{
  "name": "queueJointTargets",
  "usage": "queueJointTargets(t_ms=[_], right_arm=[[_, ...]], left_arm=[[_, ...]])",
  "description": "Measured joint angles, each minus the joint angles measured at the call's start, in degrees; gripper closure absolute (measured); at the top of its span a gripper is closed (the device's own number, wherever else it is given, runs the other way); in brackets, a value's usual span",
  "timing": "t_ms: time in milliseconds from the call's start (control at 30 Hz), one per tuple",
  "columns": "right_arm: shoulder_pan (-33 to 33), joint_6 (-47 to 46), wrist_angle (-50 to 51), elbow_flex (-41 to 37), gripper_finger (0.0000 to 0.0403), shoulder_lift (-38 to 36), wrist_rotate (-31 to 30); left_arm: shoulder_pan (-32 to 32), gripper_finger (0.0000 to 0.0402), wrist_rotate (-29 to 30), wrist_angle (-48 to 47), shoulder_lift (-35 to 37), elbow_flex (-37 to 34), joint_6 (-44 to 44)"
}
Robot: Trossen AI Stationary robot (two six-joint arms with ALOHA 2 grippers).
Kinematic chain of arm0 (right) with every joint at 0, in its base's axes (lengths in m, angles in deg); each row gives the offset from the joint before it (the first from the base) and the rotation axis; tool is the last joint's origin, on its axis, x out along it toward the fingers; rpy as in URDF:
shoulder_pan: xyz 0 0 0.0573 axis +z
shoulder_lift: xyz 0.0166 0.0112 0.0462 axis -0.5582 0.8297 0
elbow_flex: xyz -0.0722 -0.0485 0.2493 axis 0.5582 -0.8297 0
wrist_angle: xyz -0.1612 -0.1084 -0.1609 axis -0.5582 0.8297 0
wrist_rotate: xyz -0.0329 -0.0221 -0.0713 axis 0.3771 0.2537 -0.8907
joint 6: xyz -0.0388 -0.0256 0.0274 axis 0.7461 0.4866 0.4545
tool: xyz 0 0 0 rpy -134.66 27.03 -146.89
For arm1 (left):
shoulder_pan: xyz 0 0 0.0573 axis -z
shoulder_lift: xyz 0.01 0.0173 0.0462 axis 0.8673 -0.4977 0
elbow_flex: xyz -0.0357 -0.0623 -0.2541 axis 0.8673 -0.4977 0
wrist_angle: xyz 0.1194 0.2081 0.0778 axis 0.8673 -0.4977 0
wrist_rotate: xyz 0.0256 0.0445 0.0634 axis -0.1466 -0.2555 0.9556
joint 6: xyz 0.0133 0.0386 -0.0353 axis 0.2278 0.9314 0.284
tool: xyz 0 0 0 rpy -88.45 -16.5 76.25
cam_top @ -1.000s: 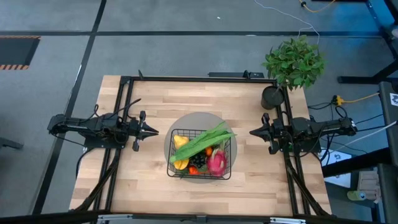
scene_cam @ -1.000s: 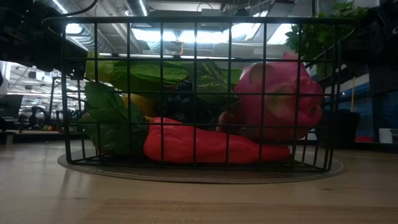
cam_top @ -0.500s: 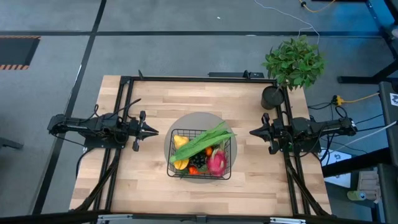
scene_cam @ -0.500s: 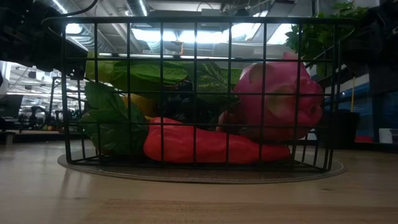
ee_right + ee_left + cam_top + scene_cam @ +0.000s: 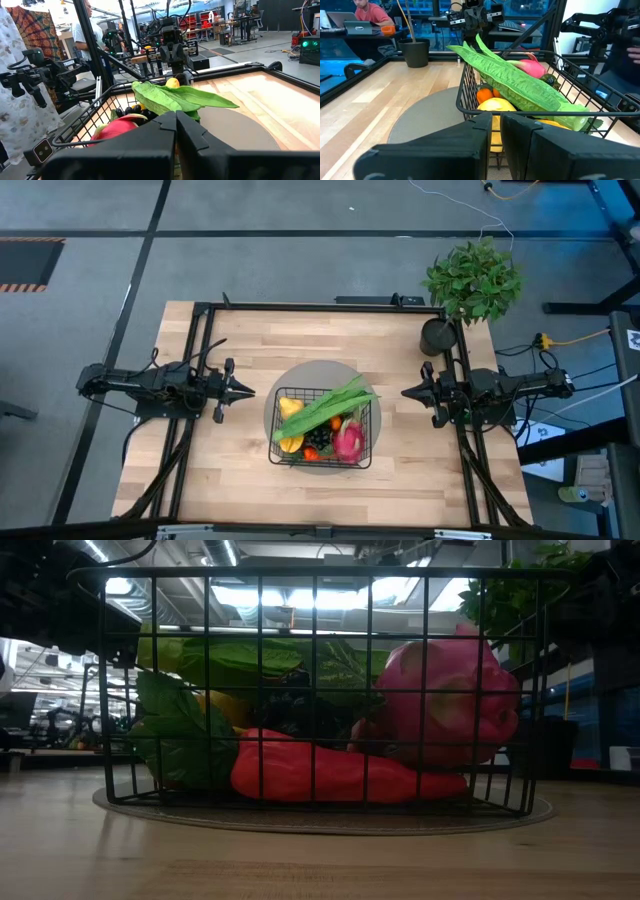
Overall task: Build produce basket
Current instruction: Return to Home Position
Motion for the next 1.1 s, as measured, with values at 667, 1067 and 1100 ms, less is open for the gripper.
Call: queueJointTargets(t_ms=[667, 1067, 1100], right_arm=[[-8.3, 9.6, 0.6, 0.0, 0.0398, 1.6, 4.2], [-9.7, 9.5, 1.2, 0.0, 0.0398, 3.1, 7.1], [-9.7, 8.9, 1.2, 0.0, 0.0398, 3.1, 7.1]], left_arm=[[0.0, 0.0372, 0.0, 0.0, 0.0, 0.0, 0.0], [0.0, 0.0372, 0.0, 0.0, 0.0, 0.0, 0.0], [0.0, 0.0372, 0.0, 0.0, 0.0, 0.0, 0.0]])
